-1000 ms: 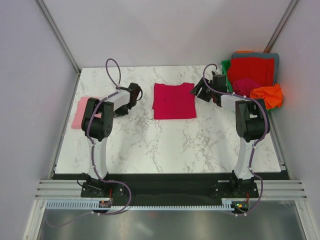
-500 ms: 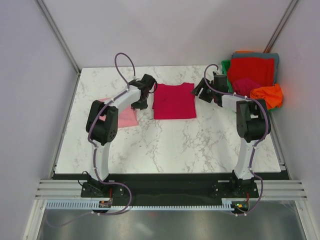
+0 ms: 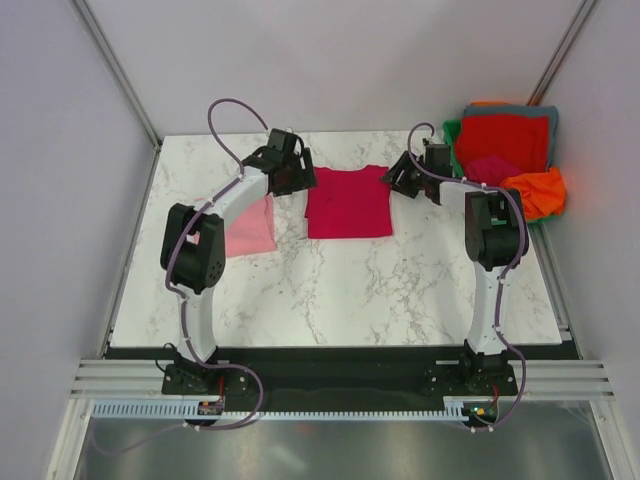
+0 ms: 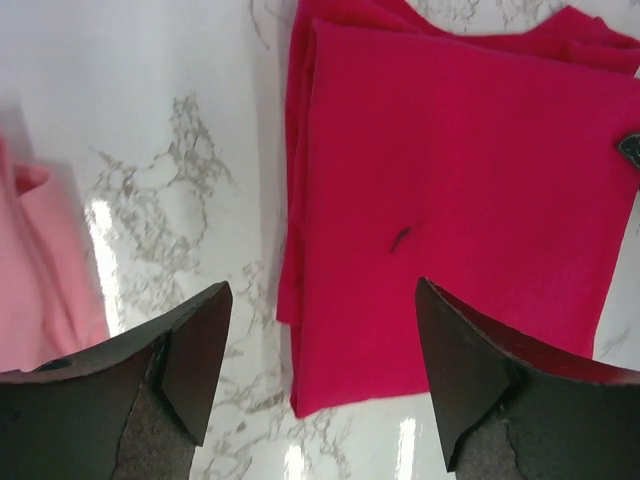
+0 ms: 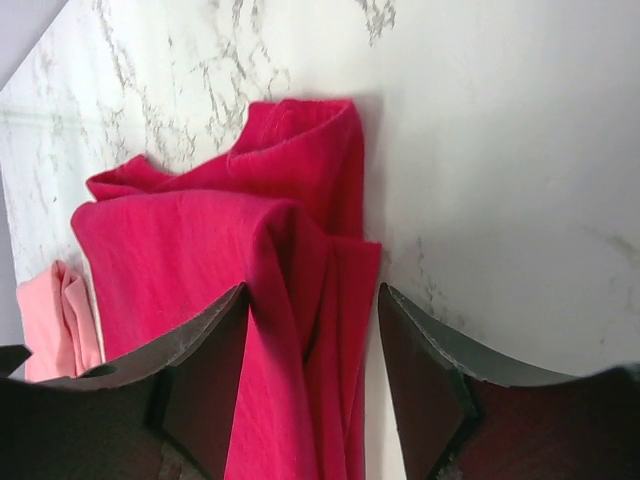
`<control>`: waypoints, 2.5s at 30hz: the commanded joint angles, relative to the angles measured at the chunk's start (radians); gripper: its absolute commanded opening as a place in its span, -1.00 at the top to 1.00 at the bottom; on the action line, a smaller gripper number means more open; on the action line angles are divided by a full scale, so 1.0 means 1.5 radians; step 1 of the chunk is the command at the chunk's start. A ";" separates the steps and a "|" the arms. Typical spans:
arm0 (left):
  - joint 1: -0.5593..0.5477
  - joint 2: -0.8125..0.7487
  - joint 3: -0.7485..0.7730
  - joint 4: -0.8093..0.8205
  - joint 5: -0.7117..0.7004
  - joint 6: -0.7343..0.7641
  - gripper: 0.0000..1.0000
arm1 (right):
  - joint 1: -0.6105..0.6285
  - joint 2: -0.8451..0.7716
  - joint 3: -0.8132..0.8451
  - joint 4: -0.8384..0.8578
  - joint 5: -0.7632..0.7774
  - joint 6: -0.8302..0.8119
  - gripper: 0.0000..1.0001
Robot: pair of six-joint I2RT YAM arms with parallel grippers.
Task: Fold and stack the t-shirts
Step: Neatly place the folded tshirt to the corner
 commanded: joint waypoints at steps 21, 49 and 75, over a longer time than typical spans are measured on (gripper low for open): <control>0.065 0.260 0.173 0.154 0.170 -0.079 -0.29 | 0.014 0.128 0.185 -0.125 0.048 -0.034 -0.08; 0.091 -0.048 -0.019 0.180 0.160 -0.047 0.95 | 0.099 -0.117 0.074 -0.076 -0.004 -0.037 1.00; 0.413 -0.579 -0.381 -0.037 0.074 -0.063 0.95 | 0.430 -0.137 0.262 -0.171 0.098 -0.025 1.00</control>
